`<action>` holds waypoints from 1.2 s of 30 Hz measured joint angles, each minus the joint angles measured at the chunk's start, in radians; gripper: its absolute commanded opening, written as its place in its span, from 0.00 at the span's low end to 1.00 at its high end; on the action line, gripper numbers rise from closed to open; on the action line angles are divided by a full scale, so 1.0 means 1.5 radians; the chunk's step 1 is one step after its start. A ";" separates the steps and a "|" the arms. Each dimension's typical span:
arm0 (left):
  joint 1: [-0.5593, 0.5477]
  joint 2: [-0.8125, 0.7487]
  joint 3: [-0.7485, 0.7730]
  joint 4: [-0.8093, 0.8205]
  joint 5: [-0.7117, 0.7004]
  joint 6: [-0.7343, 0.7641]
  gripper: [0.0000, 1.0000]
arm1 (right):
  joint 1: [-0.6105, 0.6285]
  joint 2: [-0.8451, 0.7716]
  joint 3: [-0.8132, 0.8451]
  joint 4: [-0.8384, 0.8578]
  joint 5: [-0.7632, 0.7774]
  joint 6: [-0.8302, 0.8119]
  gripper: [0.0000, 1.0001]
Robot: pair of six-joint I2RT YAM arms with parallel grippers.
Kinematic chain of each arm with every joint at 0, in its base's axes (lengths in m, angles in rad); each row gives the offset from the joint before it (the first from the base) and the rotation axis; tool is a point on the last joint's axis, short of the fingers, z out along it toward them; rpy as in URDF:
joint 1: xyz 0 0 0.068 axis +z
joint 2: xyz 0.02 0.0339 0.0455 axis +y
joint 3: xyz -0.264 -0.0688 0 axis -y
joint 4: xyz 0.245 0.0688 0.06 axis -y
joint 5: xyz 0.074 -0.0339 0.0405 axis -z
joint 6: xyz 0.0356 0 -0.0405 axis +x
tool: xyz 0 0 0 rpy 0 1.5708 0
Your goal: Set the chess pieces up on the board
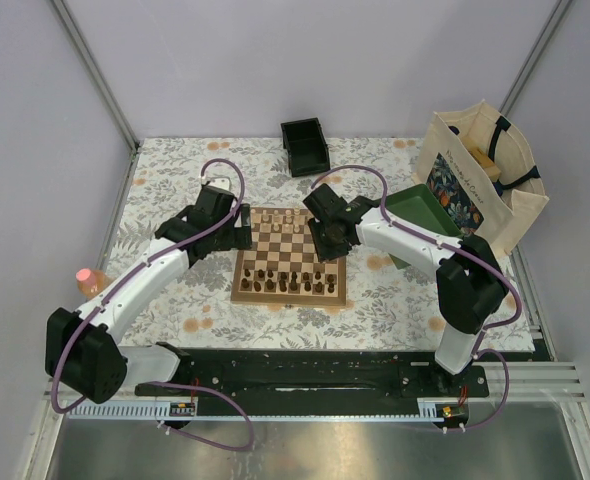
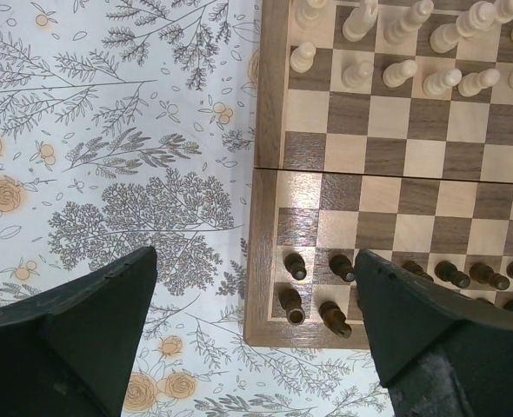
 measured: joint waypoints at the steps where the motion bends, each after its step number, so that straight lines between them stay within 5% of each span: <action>1: 0.001 0.000 0.000 0.001 0.000 0.000 0.99 | 0.000 0.000 0.001 0.000 0.000 0.000 0.37; 36: 0.007 0.002 0.000 -0.008 0.002 -0.002 0.99 | 0.001 0.074 0.053 0.016 -0.068 -0.009 0.29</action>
